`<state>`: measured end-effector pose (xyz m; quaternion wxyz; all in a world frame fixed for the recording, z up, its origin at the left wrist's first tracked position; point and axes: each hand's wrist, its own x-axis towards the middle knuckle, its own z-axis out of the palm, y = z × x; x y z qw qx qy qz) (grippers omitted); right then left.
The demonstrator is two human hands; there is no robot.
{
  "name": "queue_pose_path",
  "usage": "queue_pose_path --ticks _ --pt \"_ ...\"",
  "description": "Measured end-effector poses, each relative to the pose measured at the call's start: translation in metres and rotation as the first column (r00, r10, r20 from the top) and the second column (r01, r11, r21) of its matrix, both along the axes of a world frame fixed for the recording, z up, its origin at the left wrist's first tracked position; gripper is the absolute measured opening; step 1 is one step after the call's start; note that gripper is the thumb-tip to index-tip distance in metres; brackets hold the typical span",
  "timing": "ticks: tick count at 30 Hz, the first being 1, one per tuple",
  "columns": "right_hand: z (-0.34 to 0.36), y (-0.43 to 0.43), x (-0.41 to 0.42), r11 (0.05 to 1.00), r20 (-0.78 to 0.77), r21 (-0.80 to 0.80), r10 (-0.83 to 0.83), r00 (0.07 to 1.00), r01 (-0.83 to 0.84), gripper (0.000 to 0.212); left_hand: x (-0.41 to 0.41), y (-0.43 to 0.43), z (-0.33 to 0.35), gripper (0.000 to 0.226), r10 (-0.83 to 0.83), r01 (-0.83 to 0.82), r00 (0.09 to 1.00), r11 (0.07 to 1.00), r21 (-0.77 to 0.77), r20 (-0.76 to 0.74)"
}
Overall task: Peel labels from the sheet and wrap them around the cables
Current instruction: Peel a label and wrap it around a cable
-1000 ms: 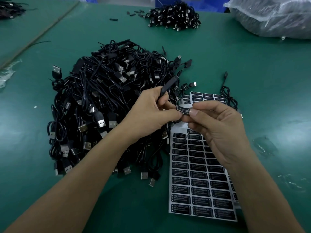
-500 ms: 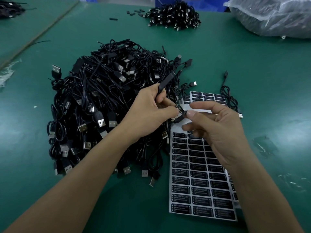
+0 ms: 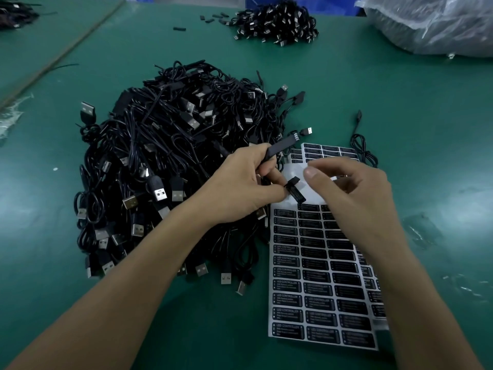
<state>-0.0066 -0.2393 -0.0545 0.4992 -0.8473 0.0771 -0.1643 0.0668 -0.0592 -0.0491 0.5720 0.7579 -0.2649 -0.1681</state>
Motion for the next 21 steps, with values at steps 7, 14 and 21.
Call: queue_pose_path --ticks 7,14,21 --pt "0.0049 -0.0014 -0.0012 0.97 -0.113 -0.006 0.239 0.964 -0.241 0.006 -0.0002 0.0008 -0.0011 0.042 -0.041 0.041 0.999 0.998 0.047 0.001" --pt "0.0046 -0.0022 -0.001 0.966 -0.14 -0.003 0.257 0.956 -0.26 0.013 -0.0008 0.0021 -0.0023 0.036 -0.039 0.039 0.999 0.993 0.109 0.001" --pt "0.006 -0.0053 -0.0032 0.97 -0.12 0.066 0.239 0.964 -0.232 0.008 -0.0037 0.0039 0.0054 0.036 0.058 -0.056 0.998 0.996 0.074 -0.027"
